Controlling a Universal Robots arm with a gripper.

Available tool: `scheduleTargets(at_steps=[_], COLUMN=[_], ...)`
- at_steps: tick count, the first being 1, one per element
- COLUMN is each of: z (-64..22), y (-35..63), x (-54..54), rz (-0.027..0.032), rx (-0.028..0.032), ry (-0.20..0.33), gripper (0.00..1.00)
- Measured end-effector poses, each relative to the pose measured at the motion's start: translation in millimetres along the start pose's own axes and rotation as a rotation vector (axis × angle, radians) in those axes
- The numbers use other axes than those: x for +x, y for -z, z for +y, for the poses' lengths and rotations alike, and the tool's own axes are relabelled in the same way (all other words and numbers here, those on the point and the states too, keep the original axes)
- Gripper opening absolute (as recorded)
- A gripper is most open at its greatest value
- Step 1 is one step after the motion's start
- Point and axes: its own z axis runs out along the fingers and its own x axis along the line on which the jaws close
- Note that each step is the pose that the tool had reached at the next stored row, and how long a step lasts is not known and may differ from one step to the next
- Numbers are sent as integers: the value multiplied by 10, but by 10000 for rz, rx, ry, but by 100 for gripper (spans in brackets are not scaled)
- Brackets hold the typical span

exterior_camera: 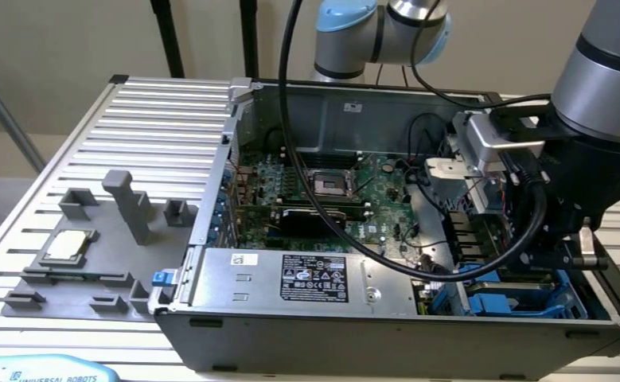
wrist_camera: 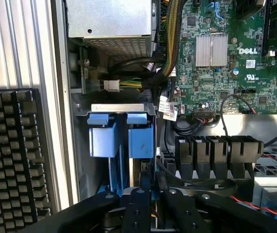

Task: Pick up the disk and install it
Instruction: 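Insert the second disk wire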

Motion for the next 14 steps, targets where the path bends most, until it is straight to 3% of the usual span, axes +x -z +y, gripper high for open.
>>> scheduleTargets(at_steps=[7, 14], z=[0, -1], y=[0, -4], x=[0, -1], rz=[79, 87], rx=[4, 5], ry=[9, 9], gripper=[16, 16])
